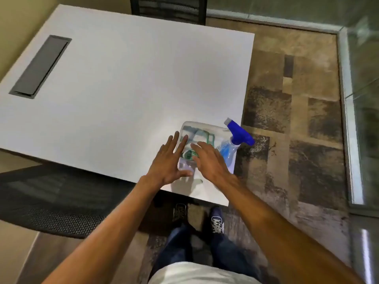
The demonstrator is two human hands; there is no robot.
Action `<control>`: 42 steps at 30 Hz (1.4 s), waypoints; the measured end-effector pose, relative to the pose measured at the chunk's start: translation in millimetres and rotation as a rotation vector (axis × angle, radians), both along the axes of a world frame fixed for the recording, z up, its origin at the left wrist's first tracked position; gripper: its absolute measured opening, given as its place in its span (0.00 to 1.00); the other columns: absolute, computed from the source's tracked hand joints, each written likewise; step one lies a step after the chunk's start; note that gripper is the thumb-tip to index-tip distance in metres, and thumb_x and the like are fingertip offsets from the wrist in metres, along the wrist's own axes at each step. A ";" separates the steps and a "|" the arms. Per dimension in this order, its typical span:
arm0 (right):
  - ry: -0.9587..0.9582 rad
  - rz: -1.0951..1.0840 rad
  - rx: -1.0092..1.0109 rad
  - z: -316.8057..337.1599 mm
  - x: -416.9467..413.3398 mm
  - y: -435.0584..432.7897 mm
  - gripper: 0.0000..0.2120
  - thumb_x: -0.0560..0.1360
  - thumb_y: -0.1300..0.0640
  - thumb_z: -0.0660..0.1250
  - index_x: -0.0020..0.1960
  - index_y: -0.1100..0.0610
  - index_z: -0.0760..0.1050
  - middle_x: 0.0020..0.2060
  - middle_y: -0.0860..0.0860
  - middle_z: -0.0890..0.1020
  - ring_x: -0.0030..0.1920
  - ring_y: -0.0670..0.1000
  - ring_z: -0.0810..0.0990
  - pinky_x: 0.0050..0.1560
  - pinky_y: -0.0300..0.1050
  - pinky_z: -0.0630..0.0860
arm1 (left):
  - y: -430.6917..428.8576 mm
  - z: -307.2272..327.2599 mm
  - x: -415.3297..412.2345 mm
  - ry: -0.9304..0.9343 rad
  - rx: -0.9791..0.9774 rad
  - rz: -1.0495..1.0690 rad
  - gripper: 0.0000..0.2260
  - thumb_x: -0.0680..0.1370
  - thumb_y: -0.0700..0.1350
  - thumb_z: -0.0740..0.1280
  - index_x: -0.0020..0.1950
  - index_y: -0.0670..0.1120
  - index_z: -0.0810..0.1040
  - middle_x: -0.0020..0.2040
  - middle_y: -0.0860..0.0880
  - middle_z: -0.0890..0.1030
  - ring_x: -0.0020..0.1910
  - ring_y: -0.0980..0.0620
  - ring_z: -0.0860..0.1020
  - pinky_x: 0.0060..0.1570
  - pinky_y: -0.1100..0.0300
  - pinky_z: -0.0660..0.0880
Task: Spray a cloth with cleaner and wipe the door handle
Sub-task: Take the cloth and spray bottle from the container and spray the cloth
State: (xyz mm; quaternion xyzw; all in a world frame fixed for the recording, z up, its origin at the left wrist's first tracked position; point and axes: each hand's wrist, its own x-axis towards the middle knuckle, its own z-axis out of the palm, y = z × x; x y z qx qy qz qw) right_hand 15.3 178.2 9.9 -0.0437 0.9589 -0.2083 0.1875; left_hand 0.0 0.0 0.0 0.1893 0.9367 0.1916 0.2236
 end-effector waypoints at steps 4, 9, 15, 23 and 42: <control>-0.005 -0.008 0.032 -12.5 -21.2 -13.9 0.18 0.81 0.56 0.69 0.70 0.51 0.76 0.67 0.54 0.80 0.66 0.59 0.78 0.64 0.54 0.77 | -8.7 -17.5 -13.9 -0.073 -0.036 -0.061 0.54 0.74 0.66 0.72 0.83 0.53 0.36 0.84 0.46 0.35 0.85 0.45 0.39 0.83 0.45 0.47; -0.092 -0.069 0.052 -17.3 -33.8 -20.3 0.18 0.78 0.57 0.73 0.67 0.50 0.80 0.60 0.54 0.85 0.57 0.59 0.84 0.53 0.49 0.79 | -22.3 -33.1 -24.5 -0.089 -0.008 -0.104 0.52 0.75 0.69 0.68 0.84 0.52 0.37 0.85 0.47 0.38 0.85 0.45 0.42 0.82 0.46 0.48; -0.133 -0.068 0.034 -27.8 -37.1 -24.7 0.17 0.80 0.57 0.70 0.69 0.53 0.78 0.62 0.57 0.80 0.61 0.60 0.79 0.59 0.52 0.76 | -29.7 -37.2 -28.5 -0.087 0.071 -0.085 0.45 0.75 0.75 0.54 0.85 0.55 0.47 0.86 0.47 0.43 0.85 0.46 0.47 0.81 0.48 0.52; -0.094 -0.221 -0.081 -24.0 -26.0 -24.0 0.18 0.75 0.71 0.68 0.63 0.59 0.74 0.60 0.59 0.79 0.59 0.60 0.78 0.55 0.51 0.76 | -36.3 -48.3 -39.0 0.040 0.159 -0.196 0.26 0.83 0.55 0.52 0.79 0.50 0.70 0.86 0.45 0.50 0.85 0.44 0.46 0.82 0.44 0.47; 0.218 -0.299 -0.199 22.9 -26.6 -23.2 0.15 0.81 0.61 0.66 0.67 0.60 0.74 0.61 0.58 0.81 0.60 0.59 0.80 0.58 0.49 0.77 | -23.8 -14.6 -84.6 0.128 0.473 -0.137 0.16 0.81 0.44 0.70 0.69 0.44 0.79 0.66 0.46 0.83 0.57 0.44 0.82 0.57 0.53 0.78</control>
